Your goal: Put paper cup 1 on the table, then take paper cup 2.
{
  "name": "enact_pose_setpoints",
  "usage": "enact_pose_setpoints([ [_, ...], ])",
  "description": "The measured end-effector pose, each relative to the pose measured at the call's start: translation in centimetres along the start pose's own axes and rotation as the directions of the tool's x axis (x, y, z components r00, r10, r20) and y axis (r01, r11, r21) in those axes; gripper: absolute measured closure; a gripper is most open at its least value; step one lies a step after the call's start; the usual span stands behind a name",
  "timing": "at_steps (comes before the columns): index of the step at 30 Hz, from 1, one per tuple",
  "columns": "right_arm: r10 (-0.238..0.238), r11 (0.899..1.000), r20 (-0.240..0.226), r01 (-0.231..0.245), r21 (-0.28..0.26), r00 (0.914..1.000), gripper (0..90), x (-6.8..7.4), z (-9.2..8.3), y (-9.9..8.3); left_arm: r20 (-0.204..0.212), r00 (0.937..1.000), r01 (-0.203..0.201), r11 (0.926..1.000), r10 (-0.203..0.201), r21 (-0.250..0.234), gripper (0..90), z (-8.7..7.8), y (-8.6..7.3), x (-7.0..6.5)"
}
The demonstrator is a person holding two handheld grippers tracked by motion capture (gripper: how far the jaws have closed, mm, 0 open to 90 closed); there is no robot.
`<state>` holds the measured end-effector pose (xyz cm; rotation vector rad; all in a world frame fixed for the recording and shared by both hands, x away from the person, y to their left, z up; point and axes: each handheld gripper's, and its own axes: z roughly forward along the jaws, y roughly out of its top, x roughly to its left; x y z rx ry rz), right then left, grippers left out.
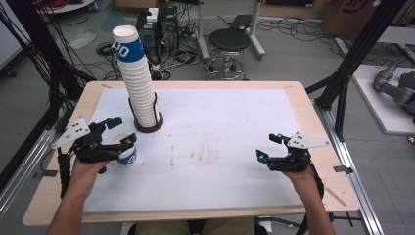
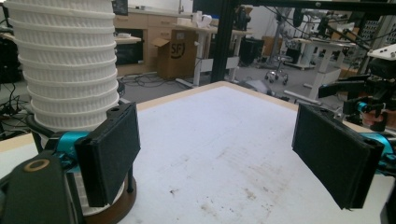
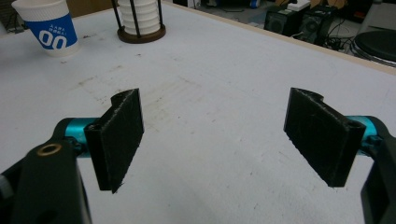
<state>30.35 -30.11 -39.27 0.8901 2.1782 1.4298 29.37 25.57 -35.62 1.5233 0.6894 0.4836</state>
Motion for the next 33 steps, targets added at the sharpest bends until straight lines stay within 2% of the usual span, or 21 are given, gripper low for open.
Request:
enact_pose_setpoints([
  [7,-0.002,1.000,-0.012,0.002,0.008,0.9999,20.4,0.1,0.1,0.0,0.006,1.0000,0.006,0.9999,-0.006,0.014,15.2,0.4,-0.2,-0.1],
  [17,0.010,1.000,-0.016,-0.010,0.008,0.9998,20.4,0.1,0.0,-0.1,0.019,0.9998,0.000,0.9999,-0.001,0.016,15.2,0.8,0.4,-0.1],
  [21,0.012,1.000,-0.022,-0.012,0.001,0.9997,20.4,0.0,0.0,-0.1,0.026,0.9995,0.018,0.9996,-0.018,0.022,15.2,0.9,0.9,-0.3],
  [27,0.023,1.000,-0.043,-0.023,0.015,0.9988,20.4,-0.1,0.1,-0.3,0.036,0.9992,0.015,0.9996,-0.016,0.022,15.3,0.9,2.3,-0.2],
  [29,0.026,0.999,-0.048,-0.025,0.020,0.9985,20.4,0.0,0.0,-0.4,0.035,0.9992,0.021,0.9996,-0.021,0.018,15.2,1.1,3.1,-0.2],
  [33,0.023,1.000,-0.046,-0.022,0.021,0.9987,20.4,0.0,0.0,-0.4,0.046,0.9989,0.006,0.9997,-0.007,0.023,15.3,1.6,4.9,-0.1],
])
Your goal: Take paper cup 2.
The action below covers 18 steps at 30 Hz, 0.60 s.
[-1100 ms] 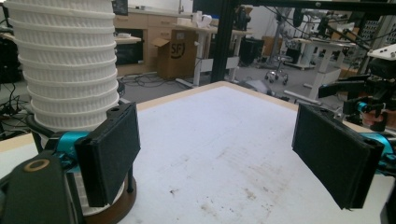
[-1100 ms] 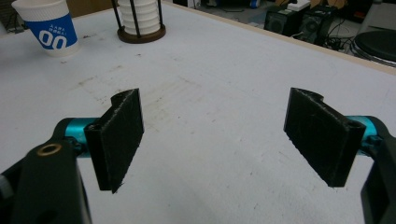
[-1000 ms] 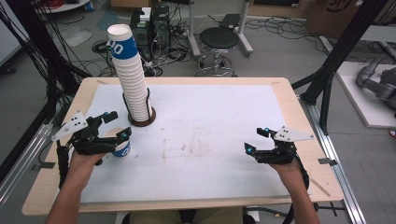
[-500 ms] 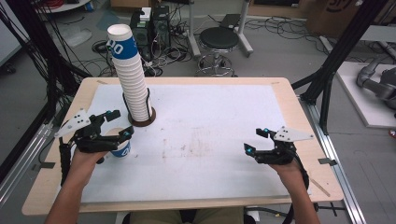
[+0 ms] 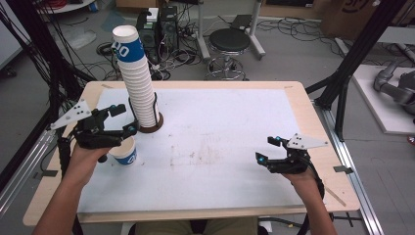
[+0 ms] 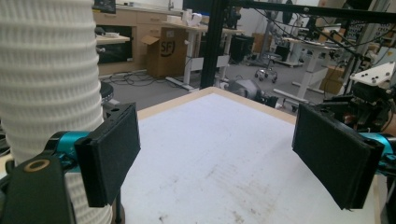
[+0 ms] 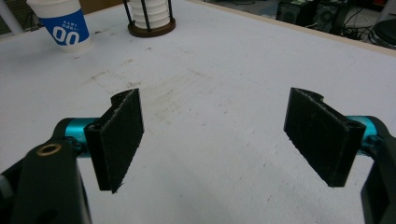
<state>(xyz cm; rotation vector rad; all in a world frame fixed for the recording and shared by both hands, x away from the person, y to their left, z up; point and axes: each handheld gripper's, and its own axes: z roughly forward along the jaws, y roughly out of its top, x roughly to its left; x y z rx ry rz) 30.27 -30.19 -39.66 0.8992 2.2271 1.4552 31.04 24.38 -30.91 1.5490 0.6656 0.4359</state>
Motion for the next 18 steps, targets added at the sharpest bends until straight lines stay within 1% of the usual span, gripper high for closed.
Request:
enact_pose_setpoints([
  [2,-0.004,1.000,-0.001,0.004,-0.003,1.0000,20.4,0.0,-0.1,0.1,0.006,0.9999,-0.016,0.9998,0.016,0.008,15.2,0.4,1.0,0.0],
  [8,0.006,1.000,0.003,-0.006,-0.007,1.0000,20.4,0.0,-0.2,0.0,0.031,0.9992,-0.023,0.9997,0.023,0.007,15.3,1.5,3.4,-0.1],
  [11,0.007,1.000,0.002,-0.007,-0.006,1.0000,20.4,0.0,-0.3,0.0,0.024,0.9991,-0.035,0.9993,0.035,0.013,15.4,2.0,4.5,0.2],
  [12,0.005,1.000,0.002,-0.005,-0.006,1.0000,20.4,-0.1,-0.3,0.0,0.024,0.9992,-0.032,0.9994,0.032,0.016,15.4,2.1,4.8,0.3],
  [14,0.003,1.000,0.000,-0.003,-0.006,1.0000,20.4,-0.1,-0.2,0.0,0.014,0.9992,-0.038,0.9991,0.037,0.018,15.4,2.2,5.5,0.6],
  [16,0.005,1.000,-0.005,-0.005,-0.004,1.0000,20.4,-0.1,-0.2,0.0,0.003,0.9994,-0.033,0.9993,0.033,0.019,15.4,2.3,6.4,1.1],
  [18,0.002,1.000,-0.005,-0.002,-0.004,1.0000,20.4,-0.1,-0.2,0.0,-0.009,0.9990,-0.043,0.9988,0.043,0.025,15.4,2.4,7.1,1.4],
])
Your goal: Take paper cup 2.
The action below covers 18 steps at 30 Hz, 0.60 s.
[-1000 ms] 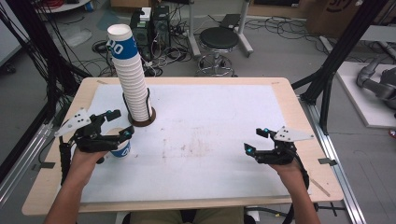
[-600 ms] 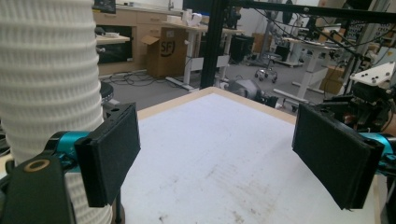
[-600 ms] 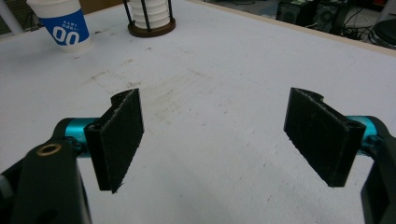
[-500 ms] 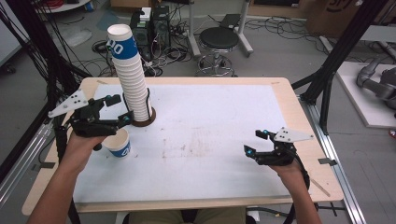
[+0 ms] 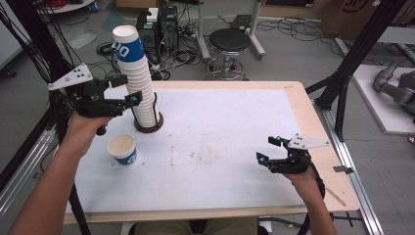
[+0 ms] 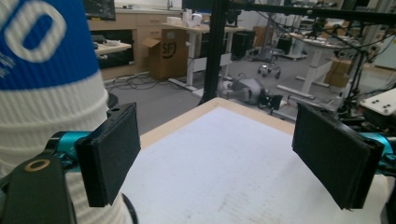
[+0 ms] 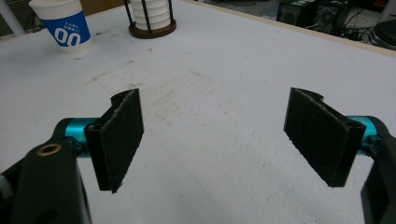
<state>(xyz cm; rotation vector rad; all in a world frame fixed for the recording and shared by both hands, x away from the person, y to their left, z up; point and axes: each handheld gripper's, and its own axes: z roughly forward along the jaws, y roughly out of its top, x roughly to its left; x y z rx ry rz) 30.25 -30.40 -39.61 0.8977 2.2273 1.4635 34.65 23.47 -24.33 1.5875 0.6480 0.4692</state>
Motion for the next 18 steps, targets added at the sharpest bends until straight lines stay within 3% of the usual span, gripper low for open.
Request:
enact_pose_setpoints([
  [9,0.000,1.000,-0.002,0.000,0.001,1.0000,20.4,0.0,0.0,0.0,-0.078,0.9969,-0.010,0.9995,0.013,0.031,15.3,-0.2,2.5,2.3],
  [14,0.006,1.000,-0.005,-0.006,0.004,1.0000,20.4,0.0,0.0,0.0,-0.155,0.9879,0.003,0.9986,0.005,0.053,15.2,0.3,3.3,3.8],
  [18,0.004,1.000,-0.011,-0.004,0.006,0.9999,20.4,0.0,0.1,-0.1,-0.174,0.9847,0.009,0.9977,0.003,0.067,15.2,1.0,3.9,5.0],
])
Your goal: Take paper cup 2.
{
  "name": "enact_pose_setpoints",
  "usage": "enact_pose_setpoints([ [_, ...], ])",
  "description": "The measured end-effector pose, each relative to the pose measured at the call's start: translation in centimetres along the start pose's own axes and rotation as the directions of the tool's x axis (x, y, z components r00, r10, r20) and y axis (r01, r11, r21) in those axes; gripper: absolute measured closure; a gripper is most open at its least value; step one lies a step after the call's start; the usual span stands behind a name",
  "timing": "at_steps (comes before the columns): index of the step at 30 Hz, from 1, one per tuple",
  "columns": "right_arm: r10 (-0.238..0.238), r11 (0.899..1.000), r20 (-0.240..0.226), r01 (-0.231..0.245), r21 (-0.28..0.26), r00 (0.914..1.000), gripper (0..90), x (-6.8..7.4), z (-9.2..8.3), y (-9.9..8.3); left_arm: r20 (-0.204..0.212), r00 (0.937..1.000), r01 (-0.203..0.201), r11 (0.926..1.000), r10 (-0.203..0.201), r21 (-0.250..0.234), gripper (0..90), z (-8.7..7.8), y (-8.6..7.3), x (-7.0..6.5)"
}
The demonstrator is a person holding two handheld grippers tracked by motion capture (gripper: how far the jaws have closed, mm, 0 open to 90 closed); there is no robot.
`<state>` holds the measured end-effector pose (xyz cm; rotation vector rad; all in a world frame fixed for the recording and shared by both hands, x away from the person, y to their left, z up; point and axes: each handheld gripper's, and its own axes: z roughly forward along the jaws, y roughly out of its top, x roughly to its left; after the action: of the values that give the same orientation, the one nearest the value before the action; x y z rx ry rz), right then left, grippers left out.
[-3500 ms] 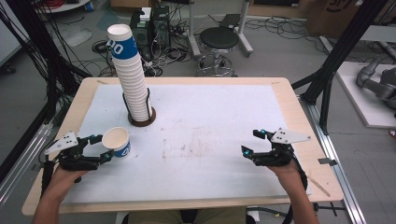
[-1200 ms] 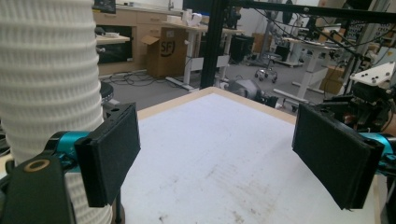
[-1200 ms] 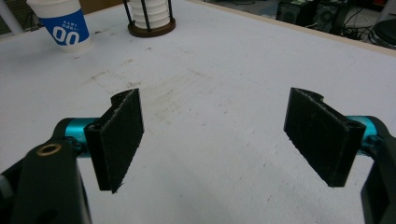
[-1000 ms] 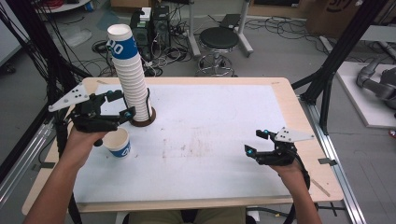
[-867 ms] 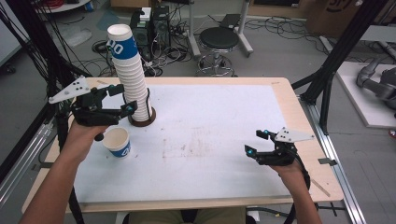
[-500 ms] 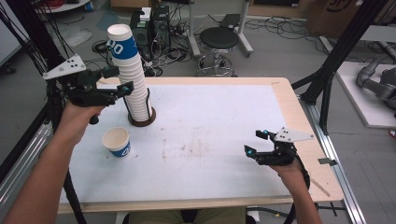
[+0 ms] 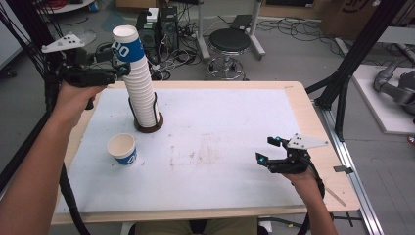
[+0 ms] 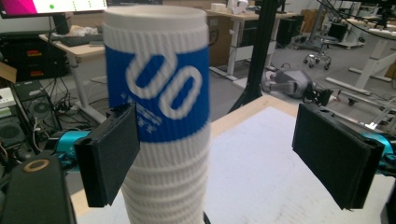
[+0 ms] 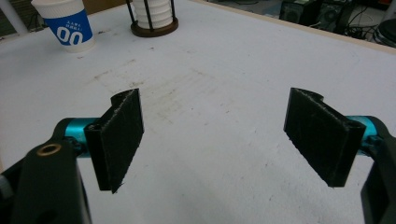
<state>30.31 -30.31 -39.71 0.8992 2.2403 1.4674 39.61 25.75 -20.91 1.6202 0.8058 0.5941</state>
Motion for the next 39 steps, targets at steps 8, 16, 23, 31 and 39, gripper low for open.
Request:
enact_pose_setpoints([
  [8,0.004,1.000,0.002,-0.004,-0.001,1.0000,20.4,-0.2,-0.1,-0.1,-0.011,0.9997,0.020,0.9998,-0.020,-0.006,15.2,1.7,0.9,1.3],
  [16,0.004,1.000,-0.001,-0.004,-0.002,1.0000,20.4,-0.2,-0.1,-0.1,-0.052,0.9986,0.008,0.9999,-0.008,0.011,14.6,3.1,1.7,1.6],
  [23,0.008,1.000,-0.002,-0.008,0.000,1.0000,20.4,-0.2,-0.1,-0.2,-0.089,0.9960,0.013,0.9993,-0.010,0.036,14.7,4.0,1.5,2.1],
  [31,0.010,1.000,0.001,-0.010,0.000,0.9999,20.4,-0.4,-0.2,-0.3,-0.087,0.9962,0.003,0.9997,0.000,0.023,20.3,4.6,1.4,2.0],
  [39,0.010,1.000,0.003,-0.010,0.000,0.9999,20.4,-0.4,-0.2,-0.3,-0.092,0.9957,-0.006,0.9995,0.009,0.032,23.0,4.5,1.7,2.0],
])
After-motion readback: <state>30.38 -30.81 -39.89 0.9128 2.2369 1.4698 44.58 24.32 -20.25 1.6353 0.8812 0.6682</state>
